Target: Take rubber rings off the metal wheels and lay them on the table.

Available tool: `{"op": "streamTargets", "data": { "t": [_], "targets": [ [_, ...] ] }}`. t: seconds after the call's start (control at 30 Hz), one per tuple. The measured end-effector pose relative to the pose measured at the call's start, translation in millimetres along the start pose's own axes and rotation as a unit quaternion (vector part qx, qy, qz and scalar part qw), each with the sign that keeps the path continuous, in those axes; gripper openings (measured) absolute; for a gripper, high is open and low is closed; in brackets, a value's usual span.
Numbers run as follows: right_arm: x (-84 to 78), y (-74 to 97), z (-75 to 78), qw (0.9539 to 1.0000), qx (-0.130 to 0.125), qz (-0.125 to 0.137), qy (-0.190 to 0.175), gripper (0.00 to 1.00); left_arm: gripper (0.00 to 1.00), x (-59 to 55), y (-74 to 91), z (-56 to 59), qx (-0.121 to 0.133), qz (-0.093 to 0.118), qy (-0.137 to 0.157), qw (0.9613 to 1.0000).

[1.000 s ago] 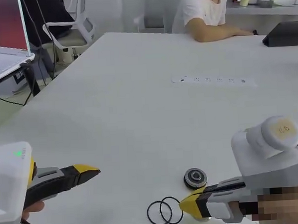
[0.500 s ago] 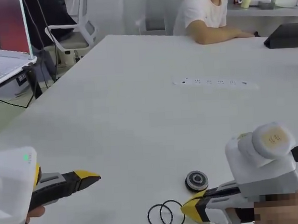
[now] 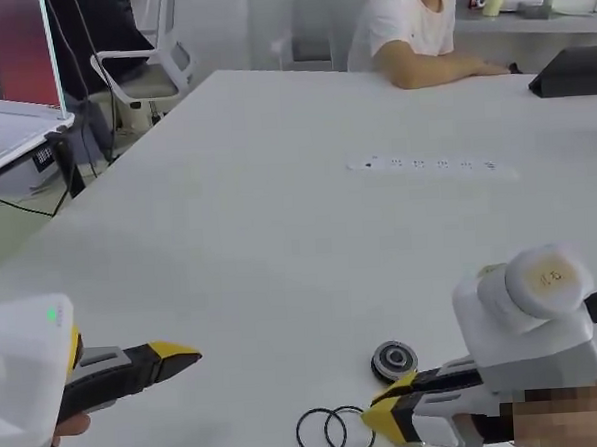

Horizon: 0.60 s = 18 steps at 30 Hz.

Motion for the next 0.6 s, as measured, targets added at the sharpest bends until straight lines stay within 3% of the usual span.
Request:
{"op": "streamTargets", "data": {
  "t": [0.6],
  "targets": [
    [6.9, 6.8, 28.0, 0.9987, -0.039, 0.023, -0.025, 0.07, 0.99, -0.4, 0.6, -0.7, 0.002, 0.001, 0.003, 1.0]
  ]
}}
Point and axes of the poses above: the centre of the closed fingertips' face, and the gripper's own axes: y roughly backward along the fingers, z roughly to its right, x roughly out of its top, the point moved 2 cm from there along y, roughly backward along the fingers, and after that the axes turned 14 degrees about -x, right-handed, at the moved point
